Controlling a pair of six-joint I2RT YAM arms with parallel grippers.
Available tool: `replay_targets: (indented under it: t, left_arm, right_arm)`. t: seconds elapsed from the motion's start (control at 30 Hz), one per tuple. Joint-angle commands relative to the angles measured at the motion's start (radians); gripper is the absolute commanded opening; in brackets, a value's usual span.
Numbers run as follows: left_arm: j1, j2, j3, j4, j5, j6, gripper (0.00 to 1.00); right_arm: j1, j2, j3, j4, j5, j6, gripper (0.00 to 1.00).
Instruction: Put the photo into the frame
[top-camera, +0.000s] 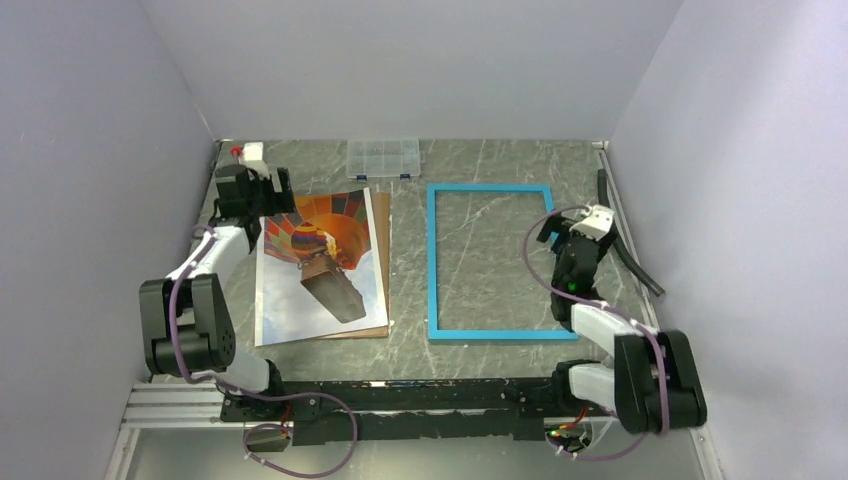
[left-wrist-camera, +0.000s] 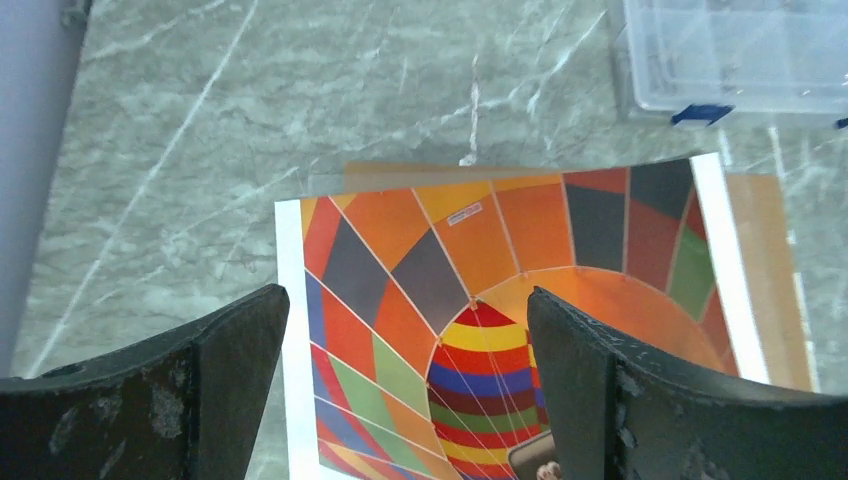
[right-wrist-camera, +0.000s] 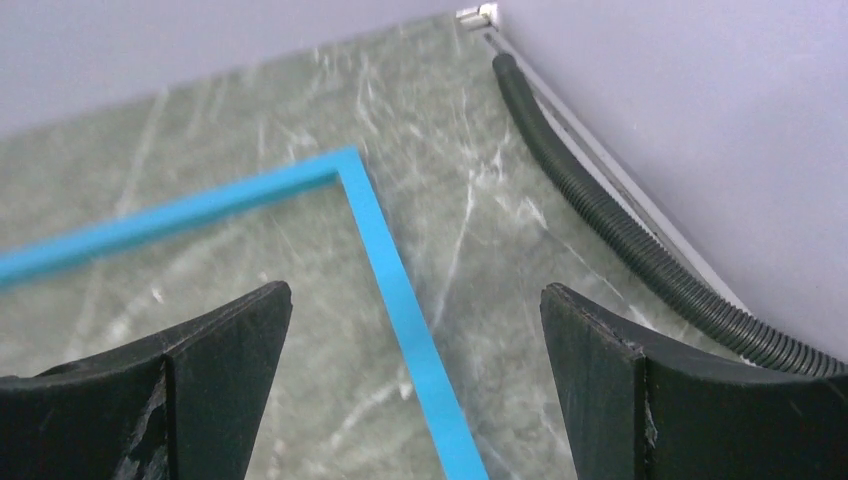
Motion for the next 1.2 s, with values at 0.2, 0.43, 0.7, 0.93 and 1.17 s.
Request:
replay_targets:
  t: [0.2,0.43,0.7,0.93,1.17]
  left_arm:
    - [0.009,-0.088,0.363,-0.627,0.113,-0.02,0.95]
    - [0.066,-0.043,0.572,-0.876,0.184,-0.048,0.95]
    - [0.127,-0.007,0.675,-1.015,0.235,-0.078,0.95]
    - [0.129,0.01,0.719,-1.099,0.24,-0.082,0.94]
    - [0.131,-0.015,0.63,-1.079,0.3,-0.076,0.94]
  right_arm:
    - [-0.006,-0.083,0.545,-0.777,-0.243,0.453,1.0]
    - [0.354,0.115,0.862,-1.116,-0.135,0.35,1.0]
    - [0.668,0.446,1.145,-1.479,0.148,0.436,1.0]
    - [0.709,0.573,1.179,-1.487,0.05,0.463,0.95]
    - [0.738,0.695,1.209,-1.497,0.066,0.479,0.94]
